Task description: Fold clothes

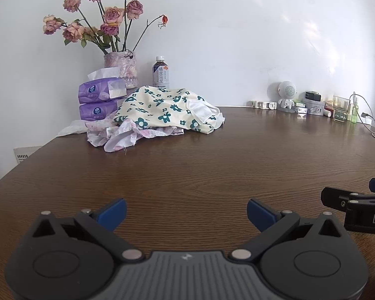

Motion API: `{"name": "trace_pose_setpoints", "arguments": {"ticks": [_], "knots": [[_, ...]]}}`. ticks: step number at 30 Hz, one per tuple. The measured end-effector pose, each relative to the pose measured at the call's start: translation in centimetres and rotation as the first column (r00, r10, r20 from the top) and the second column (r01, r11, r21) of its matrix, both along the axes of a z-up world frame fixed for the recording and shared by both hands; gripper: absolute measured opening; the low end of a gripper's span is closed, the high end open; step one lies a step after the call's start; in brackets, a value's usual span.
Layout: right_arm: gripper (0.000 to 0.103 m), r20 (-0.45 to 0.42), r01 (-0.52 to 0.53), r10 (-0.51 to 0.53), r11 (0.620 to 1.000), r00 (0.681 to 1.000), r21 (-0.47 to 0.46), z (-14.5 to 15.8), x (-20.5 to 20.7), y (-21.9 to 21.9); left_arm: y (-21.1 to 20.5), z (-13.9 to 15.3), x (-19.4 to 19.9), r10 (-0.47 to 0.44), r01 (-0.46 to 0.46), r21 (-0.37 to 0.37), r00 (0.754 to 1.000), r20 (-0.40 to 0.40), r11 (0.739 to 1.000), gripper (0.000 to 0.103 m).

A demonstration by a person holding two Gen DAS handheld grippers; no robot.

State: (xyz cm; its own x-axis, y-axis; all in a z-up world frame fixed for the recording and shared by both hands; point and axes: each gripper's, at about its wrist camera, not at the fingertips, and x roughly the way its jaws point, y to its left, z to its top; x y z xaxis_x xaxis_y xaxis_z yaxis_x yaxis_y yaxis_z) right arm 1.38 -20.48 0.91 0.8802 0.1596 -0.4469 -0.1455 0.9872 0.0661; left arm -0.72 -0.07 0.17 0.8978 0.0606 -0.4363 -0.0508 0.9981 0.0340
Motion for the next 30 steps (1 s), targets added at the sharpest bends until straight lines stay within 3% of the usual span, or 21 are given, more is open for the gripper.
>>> {"name": "trace_pose_setpoints", "arguments": {"ticks": [30], "knots": [[0.103,-0.005,-0.016,0.016,1.000,1.000,0.026,-0.04,0.16,-0.17,-0.08,-0.02,-0.07,0.012,-0.012,0.007,1.000,0.000,1.000,0.103]]}}
